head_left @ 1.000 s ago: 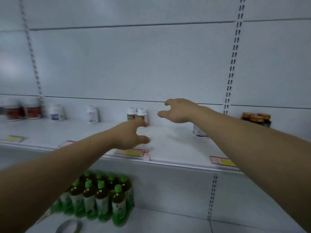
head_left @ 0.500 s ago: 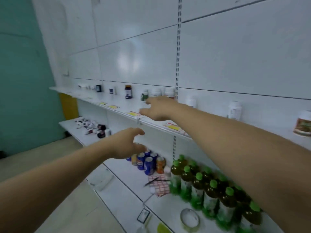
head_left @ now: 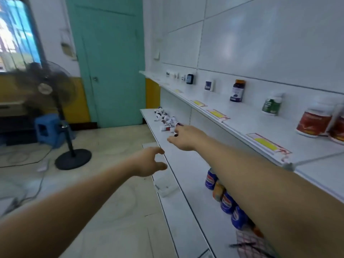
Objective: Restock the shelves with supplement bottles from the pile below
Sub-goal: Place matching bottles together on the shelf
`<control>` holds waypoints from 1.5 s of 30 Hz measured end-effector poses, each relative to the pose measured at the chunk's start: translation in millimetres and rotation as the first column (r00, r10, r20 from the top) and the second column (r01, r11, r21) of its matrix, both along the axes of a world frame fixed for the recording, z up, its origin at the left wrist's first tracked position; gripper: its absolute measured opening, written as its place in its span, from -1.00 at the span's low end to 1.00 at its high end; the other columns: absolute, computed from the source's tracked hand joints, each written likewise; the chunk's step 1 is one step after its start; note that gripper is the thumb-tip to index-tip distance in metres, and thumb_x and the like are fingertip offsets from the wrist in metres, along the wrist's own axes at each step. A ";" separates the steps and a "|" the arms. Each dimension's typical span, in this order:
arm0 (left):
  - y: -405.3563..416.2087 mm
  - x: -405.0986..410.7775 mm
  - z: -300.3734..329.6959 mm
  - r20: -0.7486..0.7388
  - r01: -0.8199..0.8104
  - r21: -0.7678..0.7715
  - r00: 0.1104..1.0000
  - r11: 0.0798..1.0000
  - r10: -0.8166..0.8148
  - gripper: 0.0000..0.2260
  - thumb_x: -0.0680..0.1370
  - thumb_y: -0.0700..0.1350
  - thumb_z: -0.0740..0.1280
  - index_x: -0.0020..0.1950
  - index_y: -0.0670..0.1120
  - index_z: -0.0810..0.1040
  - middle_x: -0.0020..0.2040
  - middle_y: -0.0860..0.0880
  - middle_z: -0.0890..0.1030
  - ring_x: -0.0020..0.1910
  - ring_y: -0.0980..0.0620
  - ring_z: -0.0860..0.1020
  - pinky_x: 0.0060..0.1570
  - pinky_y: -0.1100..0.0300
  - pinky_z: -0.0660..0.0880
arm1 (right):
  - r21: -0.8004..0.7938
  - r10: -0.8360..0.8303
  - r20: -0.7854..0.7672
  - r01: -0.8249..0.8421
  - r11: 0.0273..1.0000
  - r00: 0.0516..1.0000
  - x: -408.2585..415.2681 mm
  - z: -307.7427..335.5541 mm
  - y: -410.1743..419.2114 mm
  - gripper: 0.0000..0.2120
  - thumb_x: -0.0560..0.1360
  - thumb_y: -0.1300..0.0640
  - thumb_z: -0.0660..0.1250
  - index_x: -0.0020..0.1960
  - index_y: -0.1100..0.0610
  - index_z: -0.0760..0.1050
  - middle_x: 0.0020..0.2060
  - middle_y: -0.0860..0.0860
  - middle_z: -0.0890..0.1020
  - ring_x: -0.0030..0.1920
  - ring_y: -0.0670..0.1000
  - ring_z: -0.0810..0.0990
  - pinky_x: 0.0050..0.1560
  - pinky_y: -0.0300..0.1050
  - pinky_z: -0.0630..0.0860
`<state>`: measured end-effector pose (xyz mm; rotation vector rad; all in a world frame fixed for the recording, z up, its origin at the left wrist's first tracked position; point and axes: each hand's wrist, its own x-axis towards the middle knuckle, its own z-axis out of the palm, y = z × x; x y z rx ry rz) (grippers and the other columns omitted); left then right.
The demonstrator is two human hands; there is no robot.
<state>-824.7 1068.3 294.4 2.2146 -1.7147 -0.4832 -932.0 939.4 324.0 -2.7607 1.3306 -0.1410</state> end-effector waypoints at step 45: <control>-763.5 656.9 -94.5 -0.034 0.290 0.223 0.956 0.931 -0.290 -0.47 0.54 0.12 0.29 0.46 0.02 0.26 0.45 -0.07 0.30 0.33 -0.06 0.39 0.26 0.12 0.37 | 0.286 -0.380 0.071 0.346 0.894 0.922 580.5 -90.6 -724.4 -0.48 0.55 -0.19 0.14 0.38 0.12 0.36 0.32 0.12 0.47 0.24 0.14 0.46 0.17 -0.02 0.40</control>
